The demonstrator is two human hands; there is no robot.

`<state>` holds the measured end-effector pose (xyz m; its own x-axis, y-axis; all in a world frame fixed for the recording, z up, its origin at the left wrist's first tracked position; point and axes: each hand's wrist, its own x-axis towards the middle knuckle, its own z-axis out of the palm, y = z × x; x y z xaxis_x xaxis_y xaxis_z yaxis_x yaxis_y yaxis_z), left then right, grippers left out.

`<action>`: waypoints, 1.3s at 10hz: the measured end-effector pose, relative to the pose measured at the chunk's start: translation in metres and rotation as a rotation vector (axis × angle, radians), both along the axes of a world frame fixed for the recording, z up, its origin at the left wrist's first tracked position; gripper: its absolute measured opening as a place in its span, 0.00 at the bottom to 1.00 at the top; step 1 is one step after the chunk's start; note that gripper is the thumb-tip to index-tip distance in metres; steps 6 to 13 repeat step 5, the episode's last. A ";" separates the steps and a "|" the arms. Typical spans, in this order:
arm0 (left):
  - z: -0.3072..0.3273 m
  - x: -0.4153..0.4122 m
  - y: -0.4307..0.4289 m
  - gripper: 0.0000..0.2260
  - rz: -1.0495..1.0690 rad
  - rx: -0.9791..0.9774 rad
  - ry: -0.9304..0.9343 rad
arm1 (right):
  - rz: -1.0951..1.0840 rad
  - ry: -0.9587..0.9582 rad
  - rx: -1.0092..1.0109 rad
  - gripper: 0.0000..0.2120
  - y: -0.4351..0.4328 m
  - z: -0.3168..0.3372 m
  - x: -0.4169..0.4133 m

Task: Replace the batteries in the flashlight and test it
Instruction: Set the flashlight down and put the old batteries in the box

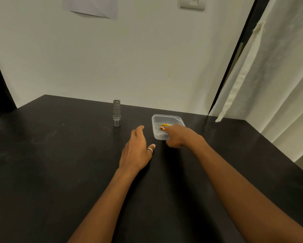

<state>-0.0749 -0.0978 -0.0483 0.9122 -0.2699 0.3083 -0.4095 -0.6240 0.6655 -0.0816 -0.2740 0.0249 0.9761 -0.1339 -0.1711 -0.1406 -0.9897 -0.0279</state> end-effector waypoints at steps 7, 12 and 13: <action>0.009 -0.008 0.002 0.30 -0.041 0.014 0.052 | 0.027 -0.241 -0.071 0.27 -0.003 0.002 -0.021; 0.009 -0.008 0.002 0.30 -0.041 0.014 0.052 | 0.027 -0.241 -0.071 0.27 -0.003 0.002 -0.021; 0.009 -0.008 0.002 0.30 -0.041 0.014 0.052 | 0.027 -0.241 -0.071 0.27 -0.003 0.002 -0.021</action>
